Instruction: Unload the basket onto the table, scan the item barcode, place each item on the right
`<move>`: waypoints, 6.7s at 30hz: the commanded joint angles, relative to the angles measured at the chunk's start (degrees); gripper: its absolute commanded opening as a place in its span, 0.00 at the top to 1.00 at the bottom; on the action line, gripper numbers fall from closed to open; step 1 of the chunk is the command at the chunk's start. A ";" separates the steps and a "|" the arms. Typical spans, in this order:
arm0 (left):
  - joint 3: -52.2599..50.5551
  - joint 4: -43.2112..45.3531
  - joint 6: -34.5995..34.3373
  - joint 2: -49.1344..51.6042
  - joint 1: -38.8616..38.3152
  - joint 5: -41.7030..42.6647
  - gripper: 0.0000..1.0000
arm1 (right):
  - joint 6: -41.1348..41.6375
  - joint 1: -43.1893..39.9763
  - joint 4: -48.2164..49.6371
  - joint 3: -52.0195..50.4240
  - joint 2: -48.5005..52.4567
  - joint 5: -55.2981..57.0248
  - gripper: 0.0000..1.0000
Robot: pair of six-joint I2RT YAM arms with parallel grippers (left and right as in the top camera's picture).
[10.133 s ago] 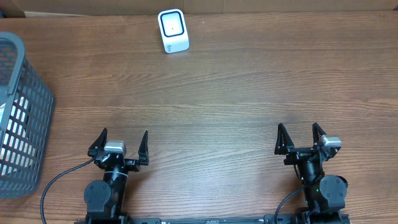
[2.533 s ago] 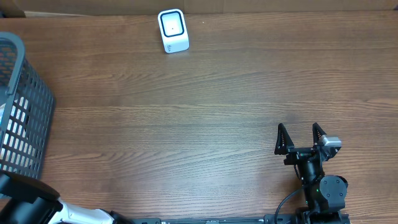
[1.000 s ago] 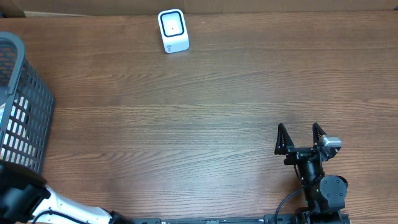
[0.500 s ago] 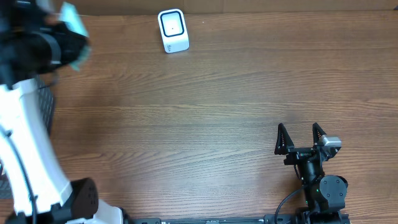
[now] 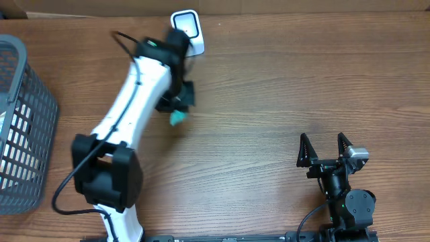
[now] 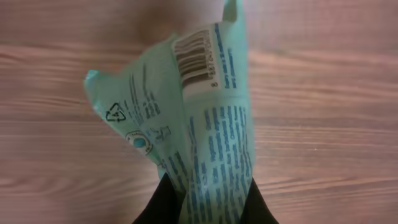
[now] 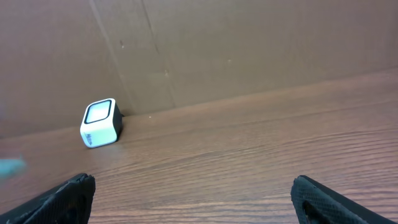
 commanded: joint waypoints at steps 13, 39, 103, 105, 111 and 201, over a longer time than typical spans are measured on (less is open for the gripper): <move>-16.35 11.56 -6.78 -0.63 -7.06 -1.97 0.35 | 0.15 -0.07 0.37 -0.61 -0.68 0.24 0.00; 38.88 -20.13 2.75 -9.25 43.82 -11.06 0.34 | 0.15 -0.07 0.37 -0.61 -0.68 0.24 0.00; -6.54 31.04 28.74 8.55 65.24 -5.44 0.06 | 0.15 -0.07 0.35 -0.61 -0.68 0.24 0.00; -6.60 30.84 28.50 8.55 65.61 -7.39 0.07 | 0.15 -0.07 0.35 -0.61 -0.68 0.24 0.00; -7.06 30.23 26.97 8.55 66.86 -12.41 0.11 | 0.15 -0.07 0.35 -0.61 -0.68 0.24 0.00; 11.96 25.70 24.02 23.91 67.43 -3.78 0.75 | 0.15 -0.07 0.37 -0.61 -0.68 0.24 0.00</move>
